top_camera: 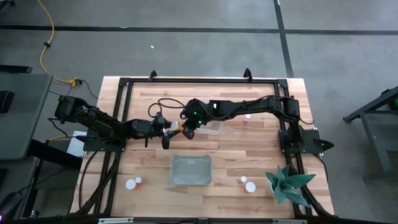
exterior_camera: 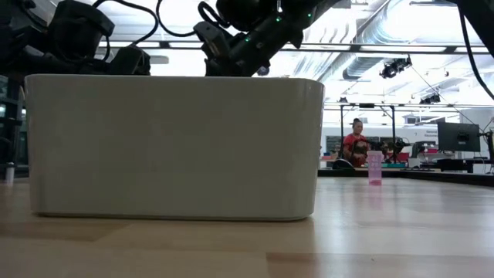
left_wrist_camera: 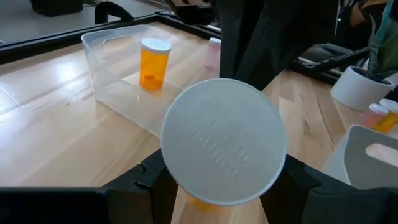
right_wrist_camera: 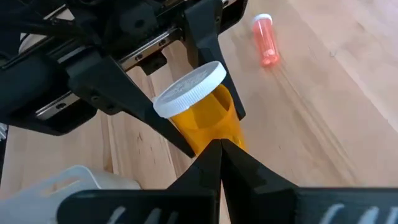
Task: Pick and place medicine bottles into bin by pill shape (circle, oval)
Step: Put the top left orange pill bottle into the transparent bin
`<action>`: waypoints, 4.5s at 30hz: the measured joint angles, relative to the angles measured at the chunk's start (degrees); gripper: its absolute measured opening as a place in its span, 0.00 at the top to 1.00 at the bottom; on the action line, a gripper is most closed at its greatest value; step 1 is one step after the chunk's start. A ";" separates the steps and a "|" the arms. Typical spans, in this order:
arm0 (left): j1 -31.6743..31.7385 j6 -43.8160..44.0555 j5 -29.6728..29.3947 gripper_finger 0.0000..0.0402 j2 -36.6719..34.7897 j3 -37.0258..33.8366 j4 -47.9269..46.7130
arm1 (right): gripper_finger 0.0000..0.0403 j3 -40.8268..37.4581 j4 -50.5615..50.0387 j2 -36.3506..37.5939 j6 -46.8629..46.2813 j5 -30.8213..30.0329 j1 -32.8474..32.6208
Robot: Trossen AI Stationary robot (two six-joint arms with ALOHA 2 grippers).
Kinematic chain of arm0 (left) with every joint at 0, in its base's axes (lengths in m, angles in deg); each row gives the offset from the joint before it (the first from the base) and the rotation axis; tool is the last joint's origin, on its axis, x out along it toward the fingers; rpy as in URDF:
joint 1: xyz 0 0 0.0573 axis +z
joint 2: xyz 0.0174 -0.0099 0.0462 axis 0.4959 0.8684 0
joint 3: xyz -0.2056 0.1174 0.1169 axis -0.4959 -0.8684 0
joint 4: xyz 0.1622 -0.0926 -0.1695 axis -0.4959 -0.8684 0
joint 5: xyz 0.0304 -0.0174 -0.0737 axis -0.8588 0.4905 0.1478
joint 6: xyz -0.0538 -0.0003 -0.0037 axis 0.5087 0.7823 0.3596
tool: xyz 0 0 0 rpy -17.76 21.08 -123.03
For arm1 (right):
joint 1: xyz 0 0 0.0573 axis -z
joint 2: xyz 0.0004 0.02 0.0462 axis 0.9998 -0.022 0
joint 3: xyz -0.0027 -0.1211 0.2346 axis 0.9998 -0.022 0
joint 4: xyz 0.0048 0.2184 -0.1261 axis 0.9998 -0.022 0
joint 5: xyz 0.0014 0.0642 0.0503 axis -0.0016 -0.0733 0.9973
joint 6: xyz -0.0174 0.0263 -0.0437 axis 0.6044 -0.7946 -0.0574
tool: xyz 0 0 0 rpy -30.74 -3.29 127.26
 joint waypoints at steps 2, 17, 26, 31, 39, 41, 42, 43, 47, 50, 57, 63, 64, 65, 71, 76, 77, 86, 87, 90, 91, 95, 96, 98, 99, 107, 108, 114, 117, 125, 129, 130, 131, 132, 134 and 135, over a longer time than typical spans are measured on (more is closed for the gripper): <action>0.02 0.01 0.15 0.57 0.00 0.02 -0.02 | 1.00 0.03 -0.57 0.00 0.42 0.07 -0.01; 0.04 -7.71 0.64 0.57 0.13 0.13 -12.35 | 1.00 0.02 -7.56 2.60 5.77 -1.15 1.52; 0.04 -8.45 2.35 0.57 4.18 0.21 -13.36 | 1.00 0.02 -7.46 2.60 5.77 -1.40 1.54; 0.04 -8.51 2.61 0.57 5.51 0.31 -12.40 | 1.00 0.02 -7.46 2.60 5.79 -1.42 1.52; 0.00 -11.81 2.80 0.57 5.57 0.14 -10.72 | 1.00 0.00 -7.23 2.60 5.79 -0.68 1.52; 0.04 -11.58 3.00 0.57 5.19 0.12 -11.15 | 1.00 0.00 -7.01 2.60 5.79 -0.57 1.52; 0.04 -11.53 3.00 0.56 5.16 0.09 -11.13 | 1.00 0.00 -6.83 2.60 5.79 -0.51 1.52; 0.04 -11.43 3.00 0.55 5.16 0.09 -11.13 | 1.00 -0.02 -6.64 2.60 5.79 -0.44 1.52; 0.04 -10.40 3.06 0.49 5.18 0.07 -11.42 | 1.00 -0.02 -6.23 2.60 5.79 -0.39 1.52; 0.04 -9.96 3.19 0.42 5.20 0.00 -11.34 | 1.00 -0.02 -6.23 2.60 5.79 -0.37 1.52; 0.04 -8.61 3.16 0.30 5.19 0.00 -11.09 | 1.00 -0.02 -6.23 2.60 5.80 -0.29 1.52; 0.04 -8.36 3.65 0.27 2.60 0.04 -11.49 | 1.00 -0.02 -5.82 2.60 5.81 0.68 1.52; 0.04 -8.36 3.99 0.27 1.69 0.04 -12.02 | 1.00 -0.04 -5.72 2.60 5.81 0.93 1.52; 0.04 -8.35 4.38 0.27 0.64 0.04 -12.61 | 1.00 -0.04 -5.59 2.60 5.81 1.00 1.52; 0.04 -8.82 6.19 0.27 -6.69 0.04 -20.28 | 1.00 -0.04 -5.38 2.60 7.43 1.05 1.52; 0.04 -9.95 6.19 0.27 -13.74 0.07 -24.33 | 1.00 -0.04 -5.38 2.60 8.93 1.05 1.54; 0.03 -10.54 6.09 0.27 -15.02 0.07 -24.59 | 1.00 -0.04 -5.38 2.60 9.25 1.05 1.54; -1.59 -13.28 3.63 0.30 -20.49 1.63 -30.08 | 1.00 -0.09 -7.77 5.69 13.76 0.09 2.36; -2.17 -13.40 2.76 0.33 -20.06 2.65 -31.69 | 1.00 -0.09 -7.98 6.91 14.54 -0.63 2.65; -3.96 -14.48 0.81 0.46 -17.93 5.78 -33.44 | 1.00 -0.09 -9.91 10.62 15.80 -2.86 3.62; -4.45 -14.75 0.10 0.53 -17.26 6.64 -33.60 | 1.00 -0.09 -10.26 11.73 16.11 -3.41 3.88; -5.22 -13.65 -3.34 0.86 -15.13 9.69 -37.29 | 1.00 -0.09 -13.23 16.31 16.28 -4.85 4.62; -5.18 -12.11 -4.10 0.93 -15.00 9.85 -38.67 | 1.00 -0.07 -14.29 17.26 16.54 -5.62 4.58; -5.04 -8.67 -4.60 0.96 -14.43 9.90 -39.87 | 1.00 -0.11 -16.99 19.11 17.41 -6.69 4.51; -5.04 -7.64 -4.57 0.97 -14.50 9.86 -41.22 | 1.00 -0.35 -17.65 20.16 17.77 -7.24 4.43; -5.47 -6.76 -3.01 1.00 -14.49 9.86 -40.99 | 1.00 -13.95 -16.07 32.89 12.91 -11.33 4.38; -5.33 -6.77 -3.06 1.00 -14.48 9.84 -41.05 | 1.00 -16.52 -14.42 34.92 11.60 -11.61 4.37; -3.77 -6.83 -1.10 1.00 -10.99 9.84 -40.63 | 1.00 -28.39 -4.42 44.88 5.40 -14.79 3.57; -2.75 -6.79 -0.25 1.00 -8.79 9.86 -39.99 | 1.00 -30.41 -3.40 47.34 4.24 -16.49 3.21; -1.46 -6.86 -2.04 1.00 -8.27 9.84 -37.16 | 1.00 -30.51 -2.79 48.31 4.49 -17.15 2.70; -1.06 -6.87 -3.56 1.00 -8.28 9.84 -37.43 | 1.00 -30.49 -2.78 48.17 4.67 -17.15 2.70; -1.01 -6.87 -3.52 1.00 -8.36 9.84 -37.39 | 1.00 -30.47 -2.79 48.17 4.67 -17.15 2.70; -1.02 -6.87 -3.53 1.00 -8.41 9.84 -37.62 | 1.00 -30.47 -2.80 48.17 4.67 -17.15 2.70; -1.04 -6.88 -3.50 1.00 -8.41 9.84 -38.01 | 1.00 -30.47 -2.80 48.17 4.67 -17.15 2.70; -1.05 -6.88 -3.41 1.00 -8.41 9.84 -38.98 | 1.00 -30.47 -2.80 48.17 4.67 -17.15 2.70; -1.05 -6.88 -3.07 1.00 -8.41 9.84 -39.28 | 1.00 -30.47 -2.80 48.17 4.67 -17.15 2.70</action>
